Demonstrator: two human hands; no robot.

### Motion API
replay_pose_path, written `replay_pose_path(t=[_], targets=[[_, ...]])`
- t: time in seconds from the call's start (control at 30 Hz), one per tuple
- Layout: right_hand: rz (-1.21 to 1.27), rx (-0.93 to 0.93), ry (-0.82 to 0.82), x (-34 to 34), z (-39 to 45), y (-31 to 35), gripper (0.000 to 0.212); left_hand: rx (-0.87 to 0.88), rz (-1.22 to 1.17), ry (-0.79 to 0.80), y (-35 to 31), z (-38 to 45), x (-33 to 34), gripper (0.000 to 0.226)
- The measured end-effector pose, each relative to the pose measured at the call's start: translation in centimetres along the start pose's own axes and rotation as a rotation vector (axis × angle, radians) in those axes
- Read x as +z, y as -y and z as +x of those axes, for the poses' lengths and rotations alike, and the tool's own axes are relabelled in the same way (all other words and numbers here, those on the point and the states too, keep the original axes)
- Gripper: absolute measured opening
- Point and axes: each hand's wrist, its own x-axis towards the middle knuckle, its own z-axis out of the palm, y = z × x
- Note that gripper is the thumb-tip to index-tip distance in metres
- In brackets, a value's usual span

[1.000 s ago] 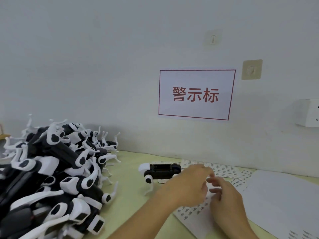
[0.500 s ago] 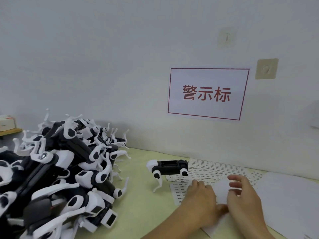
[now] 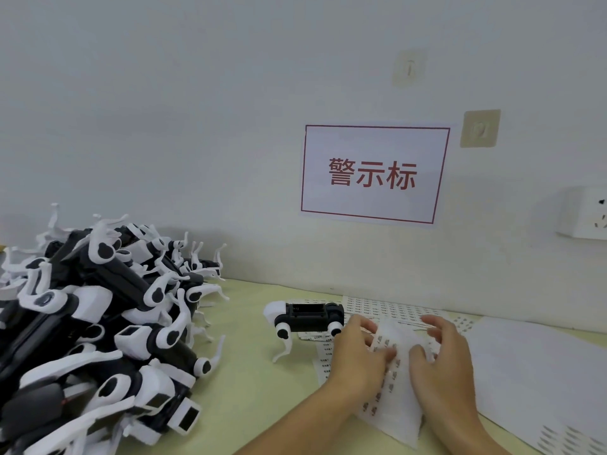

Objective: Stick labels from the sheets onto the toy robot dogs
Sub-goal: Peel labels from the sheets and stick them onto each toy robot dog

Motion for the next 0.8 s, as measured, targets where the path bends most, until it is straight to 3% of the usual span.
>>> replay_pose_path(t=[0.2, 0.37, 0.5, 0.67, 0.8], targets=[[0.077, 0.095, 0.121, -0.2, 0.0, 0.3, 0.055, 0.097, -0.174, -0.052, 0.3, -0.5, -0.4, 0.019], [0.146, 0.147, 0.244, -0.6, 0.1, 0.4, 0.040, 0.140, -0.221, -0.117, 0.5, -0.7, -0.6, 0.019], [0.182, 0.149, 0.284, -1.2, 0.4, 0.6, 0.009, 0.186, -0.186, -0.154, 0.5, -0.8, -0.4, 0.014], [0.244, 0.216, 0.407, -1.7, 0.8, 0.6, 0.014, 0.220, -0.184, -0.177, 0.6, -0.9, -0.3, 0.014], [0.314, 0.239, 0.402, -2.0, 1.0, 0.2, 0.017, 0.282, -0.183, -0.178, 0.6, -1.0, 0.0, 0.022]])
